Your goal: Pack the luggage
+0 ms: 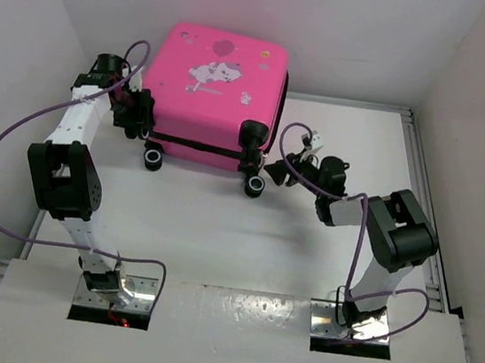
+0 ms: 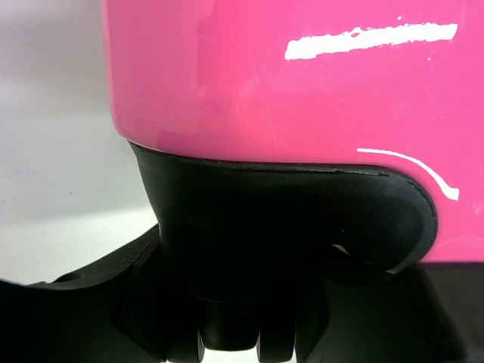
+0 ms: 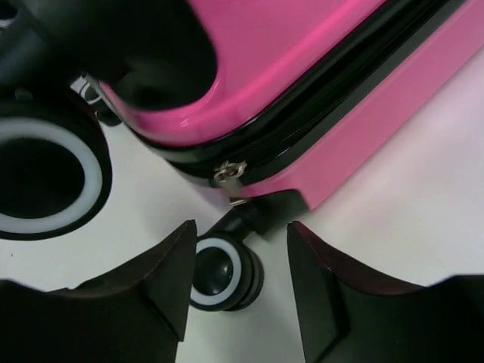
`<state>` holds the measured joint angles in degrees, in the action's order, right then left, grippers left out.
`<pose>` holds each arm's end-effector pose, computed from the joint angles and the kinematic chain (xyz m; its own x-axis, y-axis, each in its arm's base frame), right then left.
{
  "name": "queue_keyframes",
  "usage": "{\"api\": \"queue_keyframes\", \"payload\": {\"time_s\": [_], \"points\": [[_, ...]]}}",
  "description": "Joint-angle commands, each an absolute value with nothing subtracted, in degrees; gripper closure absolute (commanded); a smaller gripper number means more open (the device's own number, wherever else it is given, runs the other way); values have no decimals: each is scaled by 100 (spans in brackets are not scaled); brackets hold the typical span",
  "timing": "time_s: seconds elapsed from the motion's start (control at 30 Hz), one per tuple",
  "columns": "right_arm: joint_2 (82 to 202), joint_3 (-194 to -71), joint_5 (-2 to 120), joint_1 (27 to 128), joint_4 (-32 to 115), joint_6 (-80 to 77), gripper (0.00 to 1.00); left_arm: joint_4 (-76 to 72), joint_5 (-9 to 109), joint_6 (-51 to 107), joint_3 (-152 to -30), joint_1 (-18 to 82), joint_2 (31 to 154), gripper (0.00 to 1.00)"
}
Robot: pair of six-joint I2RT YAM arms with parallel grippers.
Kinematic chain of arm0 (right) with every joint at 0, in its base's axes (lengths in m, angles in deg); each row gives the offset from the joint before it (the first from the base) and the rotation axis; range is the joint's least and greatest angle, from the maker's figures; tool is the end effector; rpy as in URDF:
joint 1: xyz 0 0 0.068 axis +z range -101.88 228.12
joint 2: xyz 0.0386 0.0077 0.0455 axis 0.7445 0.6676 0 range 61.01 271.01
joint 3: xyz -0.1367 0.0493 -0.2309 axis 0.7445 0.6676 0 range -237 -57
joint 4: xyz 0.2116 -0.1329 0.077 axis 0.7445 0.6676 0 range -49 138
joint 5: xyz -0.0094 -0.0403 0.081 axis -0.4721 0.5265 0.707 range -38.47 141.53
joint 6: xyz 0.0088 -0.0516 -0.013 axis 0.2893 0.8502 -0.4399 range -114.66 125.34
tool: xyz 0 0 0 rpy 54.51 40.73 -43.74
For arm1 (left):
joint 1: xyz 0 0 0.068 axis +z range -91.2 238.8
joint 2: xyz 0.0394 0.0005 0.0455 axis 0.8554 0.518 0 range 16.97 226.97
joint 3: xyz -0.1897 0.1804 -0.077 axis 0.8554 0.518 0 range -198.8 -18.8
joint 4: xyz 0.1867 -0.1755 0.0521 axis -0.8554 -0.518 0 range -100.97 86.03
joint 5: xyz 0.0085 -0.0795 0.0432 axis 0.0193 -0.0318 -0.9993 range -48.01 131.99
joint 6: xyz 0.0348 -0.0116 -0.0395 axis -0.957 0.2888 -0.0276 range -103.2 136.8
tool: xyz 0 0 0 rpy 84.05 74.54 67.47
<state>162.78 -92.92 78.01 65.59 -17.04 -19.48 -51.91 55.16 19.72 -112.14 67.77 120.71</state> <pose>0.3137 0.1153 0.1585 -0.4073 0.2656 -0.8738 -0.5720 0.6717 0.4708 0.3880 0.0530 0.2923 -0.8381 -0.1823 -0.5142 -0.0764 0.9724 -0.2204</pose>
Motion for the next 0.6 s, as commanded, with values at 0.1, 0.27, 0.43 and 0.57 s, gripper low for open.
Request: {"api": "queue_keyframes", "payload": {"time_s": [0.1,0.27,0.43,0.57], "points": [[16435,-9241,6885,7035,-2517,-1726,41,-4141,4929,2111,-10732,6864,12489,100],[16779,-9461,6130,7395,-2817,-1567,39,-4141,4981,2111,-10678,6864,12489,100],[17113,-9716,5742,7475,-2949,-1312,41,-4141,4981,2164,-10617,6864,12437,100],[17210,-9742,5707,7492,-3327,-1224,48,-4141,4981,2164,-10564,6864,12437,100]]}}
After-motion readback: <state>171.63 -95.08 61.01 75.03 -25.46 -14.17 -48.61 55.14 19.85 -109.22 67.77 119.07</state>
